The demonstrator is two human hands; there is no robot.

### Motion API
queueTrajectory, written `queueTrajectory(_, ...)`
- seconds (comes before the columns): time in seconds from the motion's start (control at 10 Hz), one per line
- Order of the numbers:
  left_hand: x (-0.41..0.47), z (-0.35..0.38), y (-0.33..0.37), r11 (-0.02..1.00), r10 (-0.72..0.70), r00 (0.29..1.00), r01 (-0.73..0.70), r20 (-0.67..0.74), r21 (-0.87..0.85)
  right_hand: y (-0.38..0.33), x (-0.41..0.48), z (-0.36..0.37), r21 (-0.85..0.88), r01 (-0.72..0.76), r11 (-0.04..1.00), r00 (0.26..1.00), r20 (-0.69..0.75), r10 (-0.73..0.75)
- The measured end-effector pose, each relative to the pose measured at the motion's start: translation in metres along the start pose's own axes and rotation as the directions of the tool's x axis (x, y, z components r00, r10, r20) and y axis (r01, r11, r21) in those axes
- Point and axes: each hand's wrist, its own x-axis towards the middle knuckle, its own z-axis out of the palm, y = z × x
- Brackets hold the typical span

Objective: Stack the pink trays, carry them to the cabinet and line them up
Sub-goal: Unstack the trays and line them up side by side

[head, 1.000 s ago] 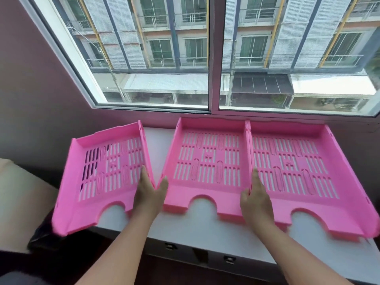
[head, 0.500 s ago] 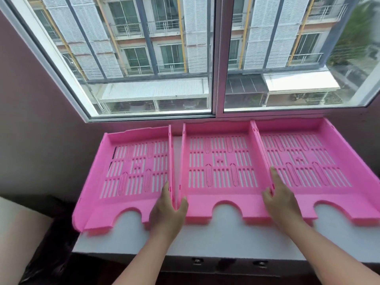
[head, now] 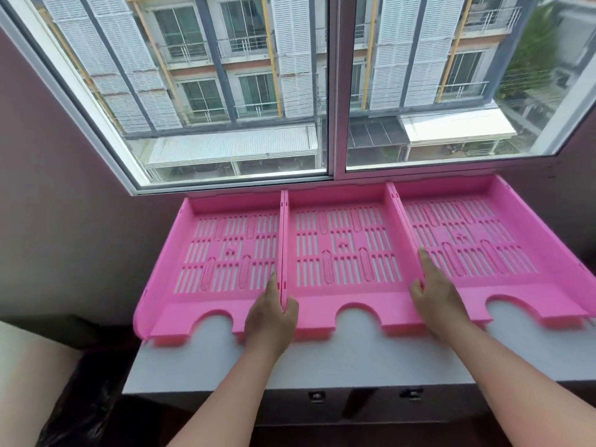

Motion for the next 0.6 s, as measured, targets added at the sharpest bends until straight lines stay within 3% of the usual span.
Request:
queueTrajectory(0.1, 0.0, -0.005, 0.001, 1.0, -0.011, 0.999, 0.012, 0.052, -0.021, -0.008, -0.006, -0.008, -0.026, -0.039, 0.999, 0.999, 0.028, 0.039)
queueTrajectory(0.3, -0.034, -0.016, -0.012, 0.929, 0.146, 0.985, -0.103, -0.095, 0.356, 0.005, -0.034, -0.025, -0.218, 0.024, 0.976, 0.999, 0.03, -0.018)
queueTrajectory(0.4, -0.051, -0.018, -0.031, 0.895, 0.042, 0.991, 0.021, -0.13, 0.445, 0.033, -0.05, -0.037, -0.285, -0.006, 0.958, 1.0, 0.024, 0.013)
queueTrajectory(0.6, -0.076, -0.015, -0.061, 0.885, -0.144, 0.975, 0.203, -0.169, 0.419, 0.088, -0.079, -0.048, -0.344, -0.139, 0.928, 0.99, -0.024, 0.14)
